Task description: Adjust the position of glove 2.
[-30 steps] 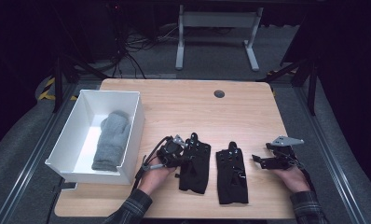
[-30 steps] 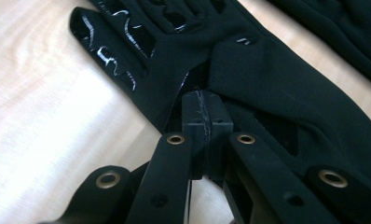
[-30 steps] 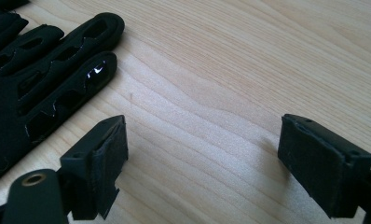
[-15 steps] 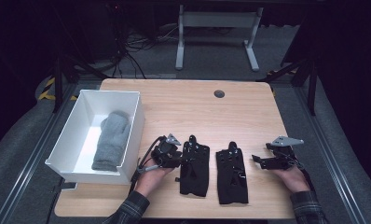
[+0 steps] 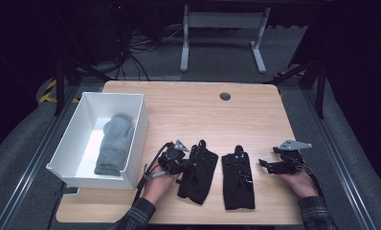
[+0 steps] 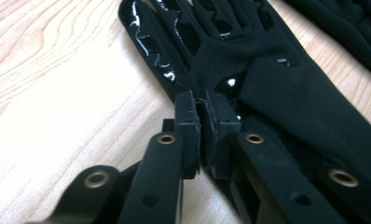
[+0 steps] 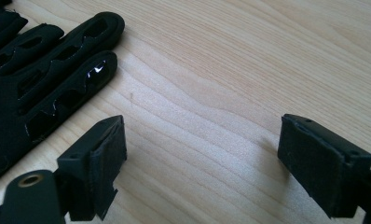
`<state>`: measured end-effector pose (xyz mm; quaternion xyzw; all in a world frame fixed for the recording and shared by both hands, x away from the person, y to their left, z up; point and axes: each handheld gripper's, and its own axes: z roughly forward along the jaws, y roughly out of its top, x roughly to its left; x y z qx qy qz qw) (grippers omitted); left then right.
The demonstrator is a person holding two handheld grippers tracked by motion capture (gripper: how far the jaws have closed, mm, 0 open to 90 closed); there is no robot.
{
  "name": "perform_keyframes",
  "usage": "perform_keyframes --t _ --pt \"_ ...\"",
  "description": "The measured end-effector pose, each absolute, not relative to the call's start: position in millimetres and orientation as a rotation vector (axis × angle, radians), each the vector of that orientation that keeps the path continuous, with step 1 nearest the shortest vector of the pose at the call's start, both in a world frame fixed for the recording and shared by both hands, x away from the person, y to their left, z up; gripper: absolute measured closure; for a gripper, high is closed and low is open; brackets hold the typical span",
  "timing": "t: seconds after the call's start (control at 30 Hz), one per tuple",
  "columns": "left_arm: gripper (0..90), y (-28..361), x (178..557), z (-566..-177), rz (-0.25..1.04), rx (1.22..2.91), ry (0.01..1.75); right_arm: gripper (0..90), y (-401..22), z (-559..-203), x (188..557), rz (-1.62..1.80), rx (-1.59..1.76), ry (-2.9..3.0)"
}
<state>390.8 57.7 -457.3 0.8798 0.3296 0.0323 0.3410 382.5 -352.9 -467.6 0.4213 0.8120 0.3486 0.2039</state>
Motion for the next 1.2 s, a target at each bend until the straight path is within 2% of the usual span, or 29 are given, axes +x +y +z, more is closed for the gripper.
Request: perform_keyframes --t 0.03,0.13,0.17,0.4,0.43,0.73,1.2 --pt "86.5 57 391 -458 0.087 2.281 0.859 17.9 -353 -468 382 0.977 1.170 2.268" --pt "87.4 59 395 -457 0.053 2.265 0.870 33.8 -350 -464 380 0.987 1.124 2.293" --pt "87.5 59 395 -457 0.053 2.265 0.870 33.8 -350 -464 380 0.987 1.124 2.293" --pt "87.8 66 399 -453 -0.016 2.217 0.884 85.7 -337 -445 358 1.097 1.017 2.390" --pt "87.8 67 400 -452 -0.022 2.210 0.884 90.0 -334 -445 354 1.111 0.994 2.410" --pt "87.9 70 398 -447 -0.042 2.187 0.883 90.0 -297 -452 333 1.080 0.825 2.624" --pt "88.1 72 397 -438 -0.092 2.131 0.867 90.0 -282 -455 335 1.083 0.804 2.657"
